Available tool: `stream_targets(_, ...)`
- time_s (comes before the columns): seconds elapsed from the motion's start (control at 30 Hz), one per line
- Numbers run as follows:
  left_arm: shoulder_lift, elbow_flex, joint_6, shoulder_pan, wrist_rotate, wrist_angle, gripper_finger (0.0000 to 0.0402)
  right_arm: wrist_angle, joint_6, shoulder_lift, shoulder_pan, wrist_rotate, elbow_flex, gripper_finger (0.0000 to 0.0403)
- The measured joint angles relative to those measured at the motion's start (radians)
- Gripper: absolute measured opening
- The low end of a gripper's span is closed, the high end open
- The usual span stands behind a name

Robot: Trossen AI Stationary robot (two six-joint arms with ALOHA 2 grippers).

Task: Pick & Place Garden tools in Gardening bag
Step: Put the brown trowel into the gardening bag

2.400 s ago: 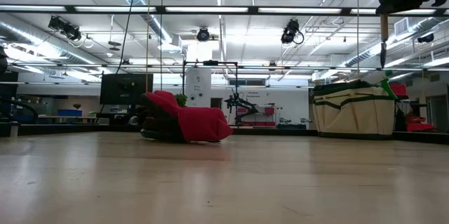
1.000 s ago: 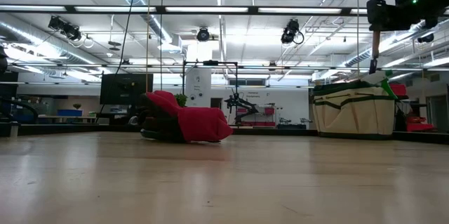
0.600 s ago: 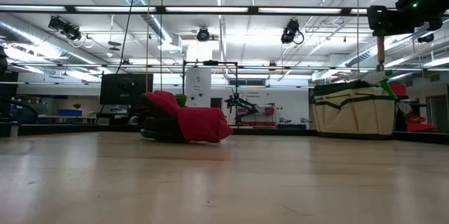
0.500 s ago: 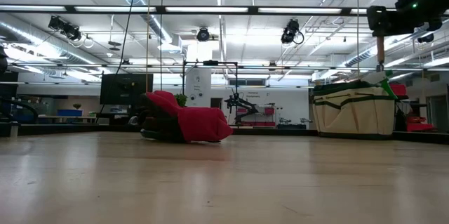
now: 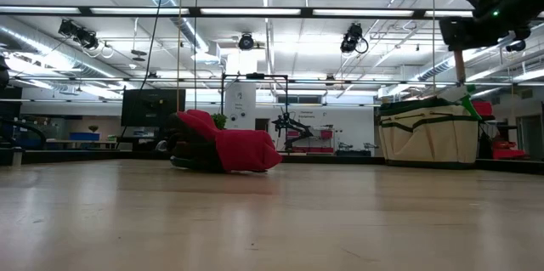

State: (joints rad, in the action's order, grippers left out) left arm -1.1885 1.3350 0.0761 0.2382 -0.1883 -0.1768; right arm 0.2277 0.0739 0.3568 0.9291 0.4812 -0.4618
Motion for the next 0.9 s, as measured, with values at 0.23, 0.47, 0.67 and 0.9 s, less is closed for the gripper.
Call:
stream_targets(0.23, 0.0, 0.0, 0.01, 0.0, 0.0, 0.0, 0.0002, -0.004, 0.009, 0.029, 0.0, -0.001, 0.0, 0.0063)
stream_targets(0.47, 0.0, 0.0, 0.017, 0.0, -0.001, 0.0, 0.0002, -0.027, 0.008, 0.054, 0.009, -0.029, 0.0, 0.0063)
stream_targets(0.67, 0.0, 0.0, 0.018, 0.0, -0.018, 0.0, 0.0002, -0.027, 0.011, 0.076, 0.048, -0.069, 0.0, 0.0063)
stream_targets(0.9, 0.0, 0.0, 0.018, 0.0, -0.019, 0.0, 0.0002, -0.054, 0.013, 0.099, 0.113, -0.166, 0.0, 0.0063)
